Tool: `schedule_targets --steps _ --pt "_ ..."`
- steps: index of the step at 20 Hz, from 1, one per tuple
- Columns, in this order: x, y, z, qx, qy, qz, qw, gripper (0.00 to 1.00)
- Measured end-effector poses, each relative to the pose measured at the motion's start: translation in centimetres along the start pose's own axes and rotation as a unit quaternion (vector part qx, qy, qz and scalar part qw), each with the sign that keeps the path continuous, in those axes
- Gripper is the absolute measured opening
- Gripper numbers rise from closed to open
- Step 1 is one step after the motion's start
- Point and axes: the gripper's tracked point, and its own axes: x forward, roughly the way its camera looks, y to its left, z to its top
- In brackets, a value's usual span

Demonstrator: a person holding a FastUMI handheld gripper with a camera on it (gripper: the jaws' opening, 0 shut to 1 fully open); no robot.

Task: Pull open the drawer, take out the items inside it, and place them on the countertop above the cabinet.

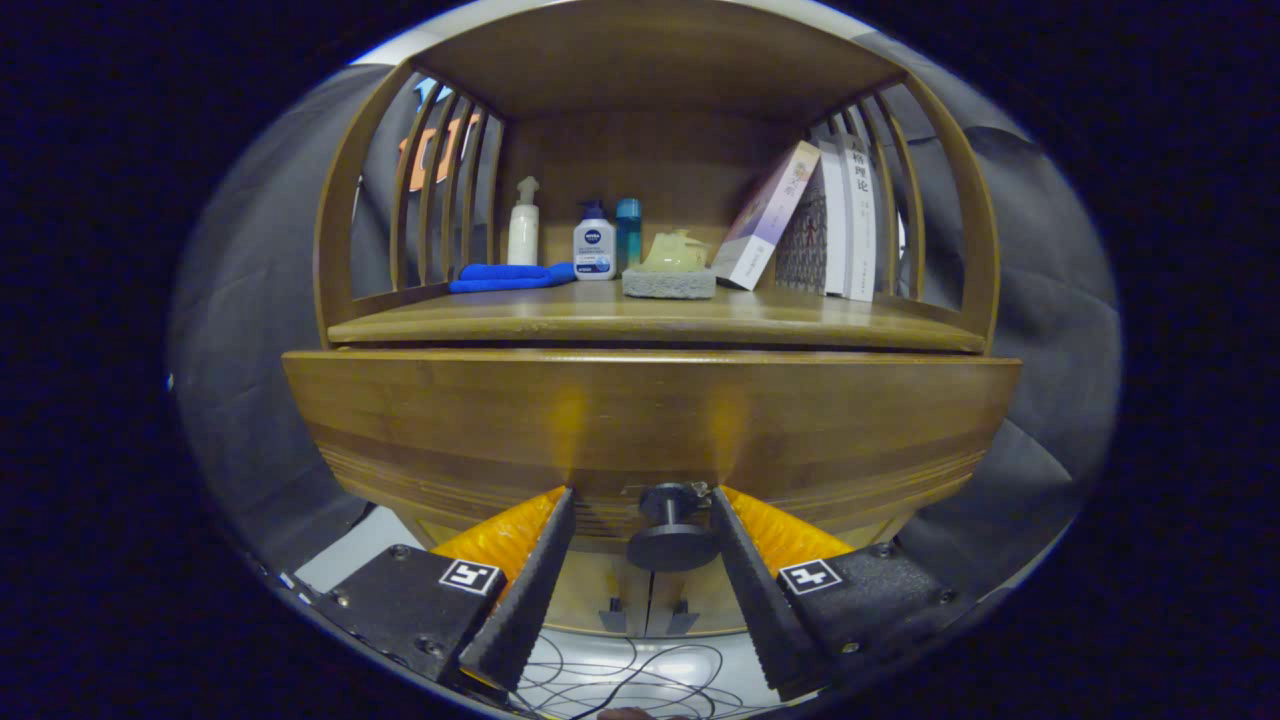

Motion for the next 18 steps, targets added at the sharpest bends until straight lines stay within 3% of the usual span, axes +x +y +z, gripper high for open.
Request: schedule_targets --steps 7,10,14,18 --pt "2.2 0.1 0.7 -0.006 0.010 -0.019 1.000 0.88" --pt "1.2 0.4 0.6 -0.019 0.014 0.007 1.000 0.89" --pt "-3.8 0.4 2.8 -0.005 -0.001 0.043 0.999 0.91" --pt "-12.5 0.4 7.1 0.010 -0.038 0.086 0.995 0.91"
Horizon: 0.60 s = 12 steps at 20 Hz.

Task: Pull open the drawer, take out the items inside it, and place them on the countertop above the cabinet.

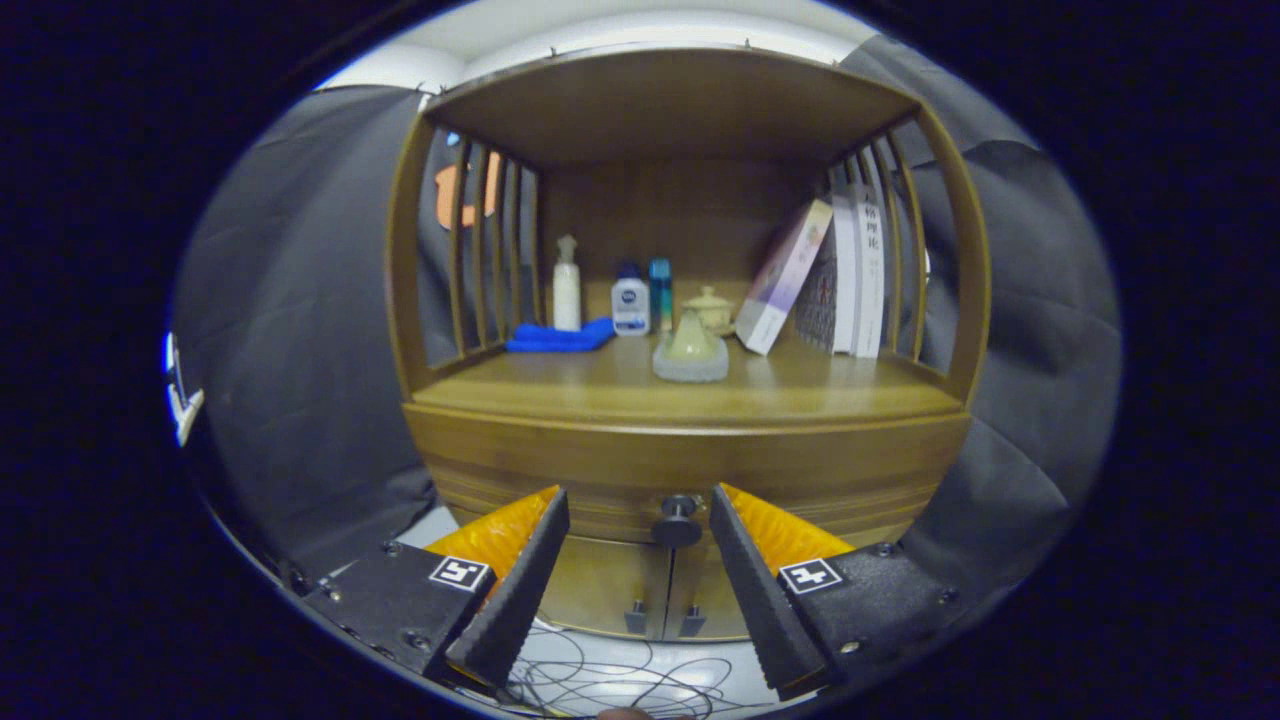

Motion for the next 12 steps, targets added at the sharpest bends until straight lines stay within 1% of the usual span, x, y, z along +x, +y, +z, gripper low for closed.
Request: schedule_targets --steps 4,7,10,12 --pt "-7.6 -0.4 2.8 0.015 -0.024 0.022 0.999 0.90" --pt "-12.7 -1.8 5.8 0.022 -0.051 0.031 0.998 0.90" --pt "-17.2 -3.3 9.0 0.025 -0.082 0.042 0.995 0.90" --pt "-19.6 -4.5 10.2 0.020 -0.095 0.039 0.994 0.89"
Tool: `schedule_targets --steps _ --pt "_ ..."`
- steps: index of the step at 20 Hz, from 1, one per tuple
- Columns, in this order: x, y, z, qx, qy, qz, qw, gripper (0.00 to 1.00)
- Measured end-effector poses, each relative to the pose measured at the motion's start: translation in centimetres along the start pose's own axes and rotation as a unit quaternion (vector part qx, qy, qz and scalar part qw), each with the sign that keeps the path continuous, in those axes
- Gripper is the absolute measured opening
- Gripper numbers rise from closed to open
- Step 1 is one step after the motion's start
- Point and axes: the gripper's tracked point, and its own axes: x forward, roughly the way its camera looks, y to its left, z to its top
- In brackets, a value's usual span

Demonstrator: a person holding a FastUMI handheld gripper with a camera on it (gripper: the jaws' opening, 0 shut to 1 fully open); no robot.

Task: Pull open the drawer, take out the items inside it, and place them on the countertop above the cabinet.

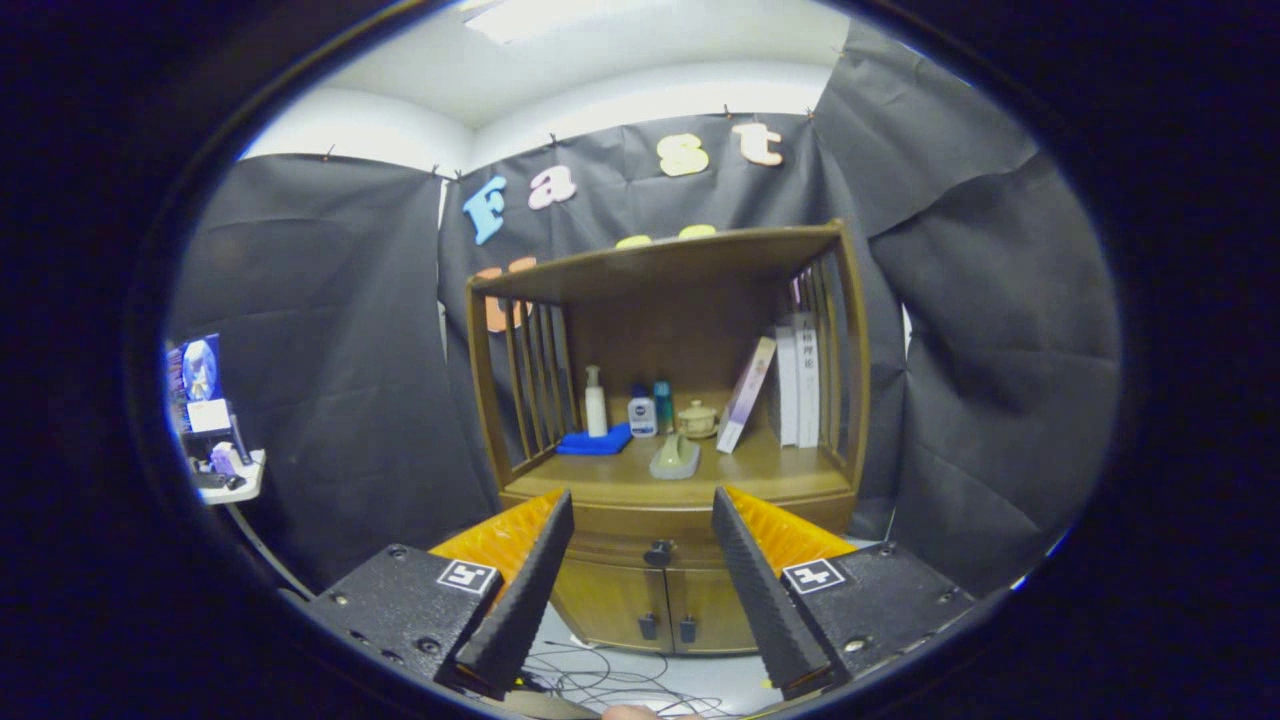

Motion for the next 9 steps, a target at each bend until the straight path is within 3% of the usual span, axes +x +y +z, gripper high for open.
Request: schedule_targets --steps 9 --pt "-6.0 -2.8 6.1 -0.010 -0.059 -0.015 0.998 0.95"
